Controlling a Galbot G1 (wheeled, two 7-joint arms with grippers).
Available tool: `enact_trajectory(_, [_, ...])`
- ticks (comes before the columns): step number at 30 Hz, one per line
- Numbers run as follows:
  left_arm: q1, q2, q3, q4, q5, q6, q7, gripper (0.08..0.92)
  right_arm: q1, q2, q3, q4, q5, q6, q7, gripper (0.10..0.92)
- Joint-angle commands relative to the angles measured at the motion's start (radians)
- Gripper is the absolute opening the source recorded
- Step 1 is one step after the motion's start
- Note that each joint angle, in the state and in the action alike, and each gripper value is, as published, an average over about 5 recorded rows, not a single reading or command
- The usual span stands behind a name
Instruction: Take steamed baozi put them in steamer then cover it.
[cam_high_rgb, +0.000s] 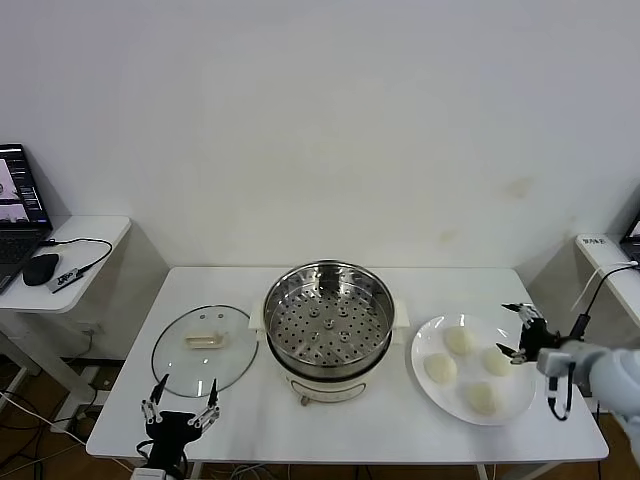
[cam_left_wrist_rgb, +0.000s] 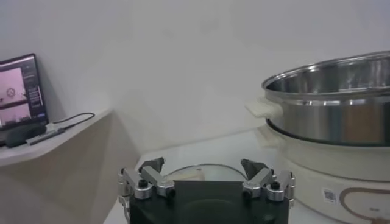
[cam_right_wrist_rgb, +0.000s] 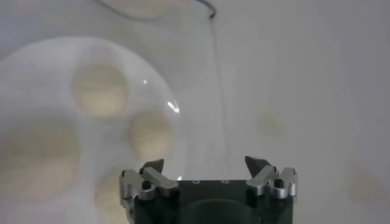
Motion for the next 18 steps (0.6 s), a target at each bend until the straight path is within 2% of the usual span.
enact_trajectory(1, [-0.001, 0.003, -0.002, 0.004, 0.005, 0.002, -0.003, 0.823, 0.564, -0.105, -0.607, -0.162, 0.109, 0.001, -0.237, 0.823])
enact_trajectory(5, [-0.002, 0.004, -0.017, 0.000, 0.002, 0.001, -0.004, 0.823, 0.725, -0.049, -0.775, -0.246, 0.153, 0.001, -0.275, 0.823])
enact_trajectory(9, [-0.006, 0.006, -0.029, -0.002, -0.004, 0.002, -0.001, 0.823, 0.796, 0.013, -0.869, -0.334, 0.133, 0.004, -0.297, 0.823])
enact_trajectory(18, [-0.004, 0.004, -0.037, -0.012, -0.004, 0.002, 0.005, 0.823, 0.799, 0.154, -0.896, -0.477, 0.099, -0.001, -0.260, 0.823])
